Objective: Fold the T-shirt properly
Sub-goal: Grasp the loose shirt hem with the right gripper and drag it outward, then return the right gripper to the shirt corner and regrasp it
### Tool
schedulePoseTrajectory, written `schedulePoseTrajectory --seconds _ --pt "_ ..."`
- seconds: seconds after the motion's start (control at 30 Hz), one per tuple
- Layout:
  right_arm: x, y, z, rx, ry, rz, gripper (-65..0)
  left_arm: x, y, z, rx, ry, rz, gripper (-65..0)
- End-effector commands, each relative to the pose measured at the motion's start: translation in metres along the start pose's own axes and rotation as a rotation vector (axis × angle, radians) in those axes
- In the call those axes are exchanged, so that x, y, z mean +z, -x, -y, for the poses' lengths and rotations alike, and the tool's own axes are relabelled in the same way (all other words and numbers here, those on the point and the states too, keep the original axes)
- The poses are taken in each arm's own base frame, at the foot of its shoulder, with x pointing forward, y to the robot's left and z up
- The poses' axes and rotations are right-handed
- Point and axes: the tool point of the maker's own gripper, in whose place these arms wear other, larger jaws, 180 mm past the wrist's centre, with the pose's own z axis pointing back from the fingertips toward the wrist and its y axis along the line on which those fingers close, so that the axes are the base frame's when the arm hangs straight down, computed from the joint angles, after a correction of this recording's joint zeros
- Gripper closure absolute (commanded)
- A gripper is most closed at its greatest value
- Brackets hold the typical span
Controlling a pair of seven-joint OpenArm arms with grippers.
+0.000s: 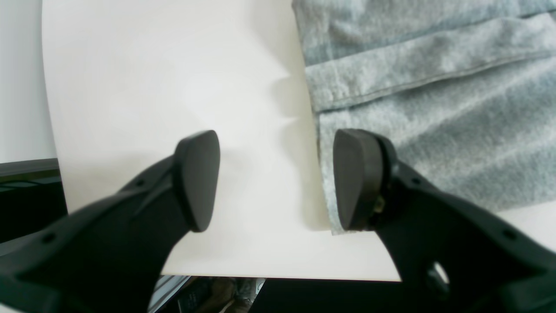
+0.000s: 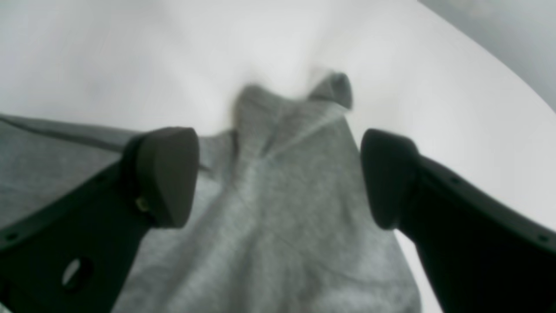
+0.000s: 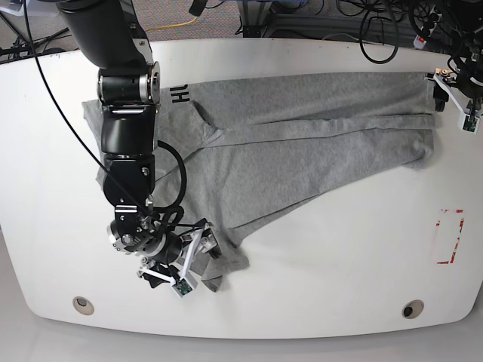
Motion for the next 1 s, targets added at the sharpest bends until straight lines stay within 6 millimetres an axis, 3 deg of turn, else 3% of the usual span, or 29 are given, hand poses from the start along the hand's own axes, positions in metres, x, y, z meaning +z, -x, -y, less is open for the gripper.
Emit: schedulePoseTrajectory --seconds 0.0,0.17,0.3,0.4,0.57,0.7,0.83,0.97 --pt "0.013 -0.02 0.024 0.012 0.048 0.045 -55.3 0.004 -0.011 -0.008 -0.013 -0.022 0.034 -38.5" --pt "0.026 0.015 0.046 -0.074 0.092 0.015 -50.1 0.002 -0.026 -0.012 -0.005 -0.034 0.068 -38.5" --pt "0.052 0.042 0.07 -0.106 0.168 -0.048 -46.8 0.002 -0.034 -0.016 0.008 -0.047 0.094 -38.5" --pt "0.076 0.062 0.073 -0.115 0.225 -0.075 -45.7 0.001 -0.041 -0.018 0.023 -0.052 0.113 -38.8" --pt "0.118 0.093 0.055 -0.074 0.296 -0.136 -46.0 0.0 -0.042 -0.014 0.037 -0.047 0.122 -38.9" --pt "0.147 0.12 0.028 -0.093 0.308 -0.16 -46.1 -0.002 -0.037 -0.009 0.054 -0.039 0.114 -38.9" --pt "0.175 0.153 0.018 -0.159 0.34 -0.188 -46.1 -0.001 -0.02 -0.001 0.049 -0.018 0.074 -39.2" --pt "0.195 0.187 0.014 -0.219 0.362 -0.243 -46.1 -0.004 -0.012 0.001 0.062 -0.006 0.053 -46.9"
